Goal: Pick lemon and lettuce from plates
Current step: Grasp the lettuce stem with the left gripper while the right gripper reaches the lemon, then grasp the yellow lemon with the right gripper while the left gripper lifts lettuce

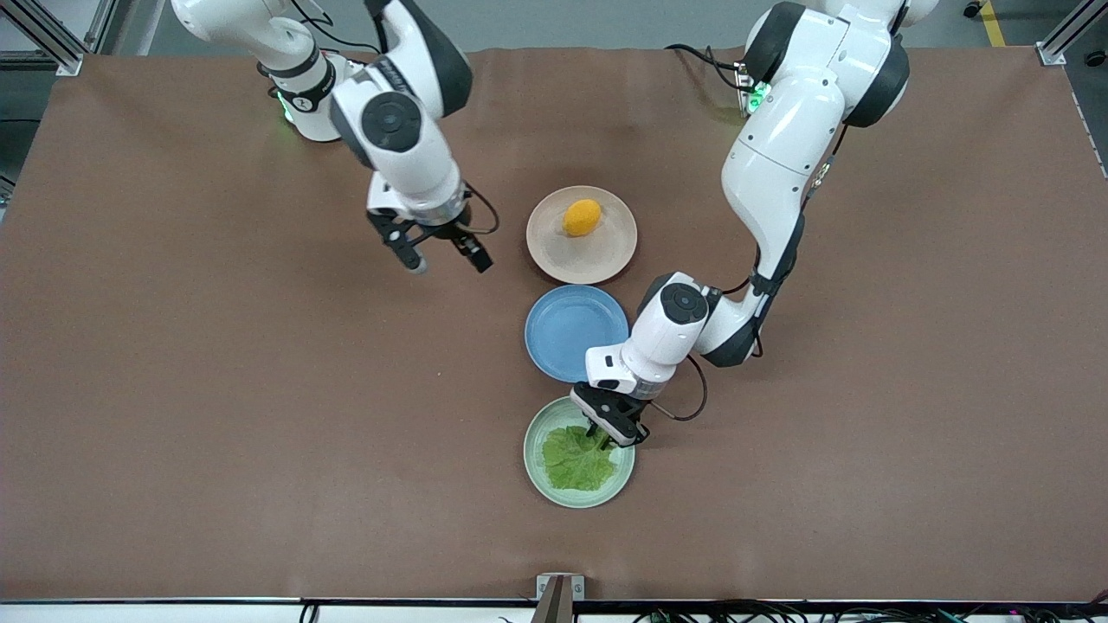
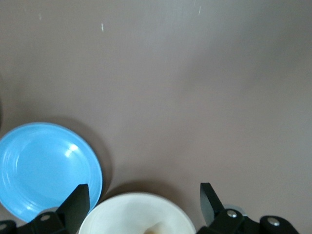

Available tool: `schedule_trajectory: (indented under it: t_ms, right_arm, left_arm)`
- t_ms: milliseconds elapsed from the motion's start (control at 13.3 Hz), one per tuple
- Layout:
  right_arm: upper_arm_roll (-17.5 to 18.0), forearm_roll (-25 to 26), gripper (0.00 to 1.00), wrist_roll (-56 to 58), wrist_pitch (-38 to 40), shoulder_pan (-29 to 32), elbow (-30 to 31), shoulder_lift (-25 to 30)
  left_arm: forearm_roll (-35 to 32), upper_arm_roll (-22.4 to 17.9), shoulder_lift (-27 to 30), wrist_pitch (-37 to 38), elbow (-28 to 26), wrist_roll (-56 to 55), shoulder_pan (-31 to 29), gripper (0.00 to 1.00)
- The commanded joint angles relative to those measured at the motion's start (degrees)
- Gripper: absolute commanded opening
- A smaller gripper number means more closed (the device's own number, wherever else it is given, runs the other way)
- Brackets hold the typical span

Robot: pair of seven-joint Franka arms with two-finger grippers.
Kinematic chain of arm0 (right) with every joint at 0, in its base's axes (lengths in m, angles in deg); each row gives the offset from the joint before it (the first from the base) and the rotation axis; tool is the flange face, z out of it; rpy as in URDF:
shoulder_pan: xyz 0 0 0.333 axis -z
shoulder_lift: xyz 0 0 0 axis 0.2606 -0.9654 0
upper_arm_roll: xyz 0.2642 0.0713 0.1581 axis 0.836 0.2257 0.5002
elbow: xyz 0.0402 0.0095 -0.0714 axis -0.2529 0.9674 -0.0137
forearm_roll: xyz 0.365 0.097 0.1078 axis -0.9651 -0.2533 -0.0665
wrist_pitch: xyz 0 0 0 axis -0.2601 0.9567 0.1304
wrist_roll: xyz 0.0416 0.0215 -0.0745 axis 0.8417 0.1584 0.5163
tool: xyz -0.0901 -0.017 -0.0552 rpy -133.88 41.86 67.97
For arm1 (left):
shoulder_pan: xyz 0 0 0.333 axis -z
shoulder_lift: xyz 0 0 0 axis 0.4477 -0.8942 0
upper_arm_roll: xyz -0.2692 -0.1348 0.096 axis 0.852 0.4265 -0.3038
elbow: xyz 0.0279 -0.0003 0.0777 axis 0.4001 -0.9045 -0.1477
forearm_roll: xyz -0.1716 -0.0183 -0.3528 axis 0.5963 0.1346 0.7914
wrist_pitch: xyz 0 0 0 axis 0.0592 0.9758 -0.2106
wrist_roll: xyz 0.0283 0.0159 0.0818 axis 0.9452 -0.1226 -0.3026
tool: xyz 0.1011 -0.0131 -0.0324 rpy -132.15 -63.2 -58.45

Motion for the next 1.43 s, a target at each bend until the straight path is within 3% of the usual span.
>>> schedule_trajectory:
  t_ms: [0,225,902,1127,1353]
  right_arm:
    - [-0.9,-0.2,1.00,-8.3,-7.2,-5.1,-0.7,-6.1]
    - [-1.0,0.3,1.00,-15.9,-12.7,-10.4,-1.9,-11.4]
    - [-1.1,0.6,1.00,-27.7,-12.9,-19.7,-7.8,-19.4]
    - [-1.1,0.6,0.99,-28.6,-12.9,-22.0,-8.7,-20.3]
    - [-1.2,0.7,0.83,-28.6,-12.8,-23.2,-8.7,-21.1]
  left_arm:
    - [-1.3,-0.9,-0.6,-0.5,1.3,0.2,1.0,0.01]
    - [-1.2,-0.9,0.0,0.2,1.3,-0.1,1.0,0.00]
    - [0.4,-0.6,8.3,10.8,0.8,-7.7,0.1,0.00]
    - [2.3,-0.3,15.0,24.6,0.8,-8.3,-2.2,0.00]
    - [2.2,-0.9,21.8,41.9,-0.2,-10.0,-6.2,0.00]
